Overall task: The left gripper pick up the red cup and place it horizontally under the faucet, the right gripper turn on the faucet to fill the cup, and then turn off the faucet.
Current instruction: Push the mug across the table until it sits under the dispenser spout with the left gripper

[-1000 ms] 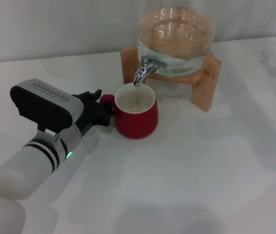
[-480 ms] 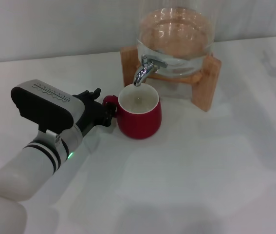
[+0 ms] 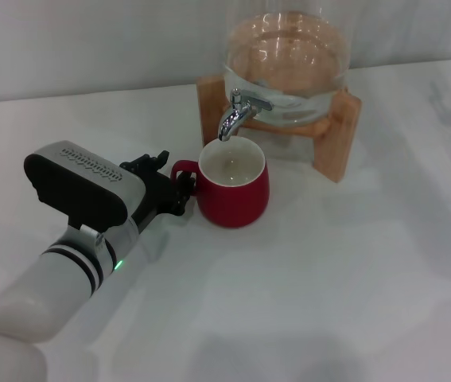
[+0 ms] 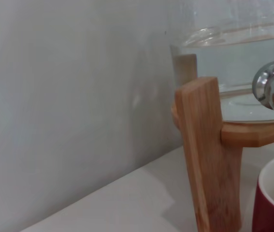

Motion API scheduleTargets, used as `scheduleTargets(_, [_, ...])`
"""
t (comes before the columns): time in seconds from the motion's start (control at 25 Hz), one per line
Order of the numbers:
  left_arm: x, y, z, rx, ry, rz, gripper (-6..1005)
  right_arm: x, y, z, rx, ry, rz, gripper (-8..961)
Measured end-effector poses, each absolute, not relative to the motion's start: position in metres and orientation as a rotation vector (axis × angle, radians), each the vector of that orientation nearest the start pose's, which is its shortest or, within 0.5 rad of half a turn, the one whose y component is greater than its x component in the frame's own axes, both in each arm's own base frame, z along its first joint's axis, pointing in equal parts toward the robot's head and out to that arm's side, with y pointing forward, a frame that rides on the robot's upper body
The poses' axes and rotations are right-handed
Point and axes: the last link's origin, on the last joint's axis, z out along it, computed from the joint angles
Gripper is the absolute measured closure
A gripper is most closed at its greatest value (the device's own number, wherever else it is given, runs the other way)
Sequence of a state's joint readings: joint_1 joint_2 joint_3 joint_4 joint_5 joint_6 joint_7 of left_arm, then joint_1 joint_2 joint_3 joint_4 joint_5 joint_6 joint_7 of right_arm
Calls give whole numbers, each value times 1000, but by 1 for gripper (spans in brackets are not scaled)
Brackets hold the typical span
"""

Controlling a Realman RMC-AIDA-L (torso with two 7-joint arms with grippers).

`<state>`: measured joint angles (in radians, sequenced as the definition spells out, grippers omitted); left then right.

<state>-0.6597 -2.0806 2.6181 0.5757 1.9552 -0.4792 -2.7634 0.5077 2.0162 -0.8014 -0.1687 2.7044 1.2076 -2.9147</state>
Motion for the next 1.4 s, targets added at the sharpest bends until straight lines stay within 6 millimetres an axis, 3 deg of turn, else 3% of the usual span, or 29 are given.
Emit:
scheduleTargets(0.6, [-219, 352, -143, -2182, -433, -330, 582, 339, 368, 92, -1345, 356, 703, 251])
scheduleTargets(1.4, [-210, 336, -150, -2202, -407, -353, 583, 343, 366, 92, -1346, 365, 693, 251])
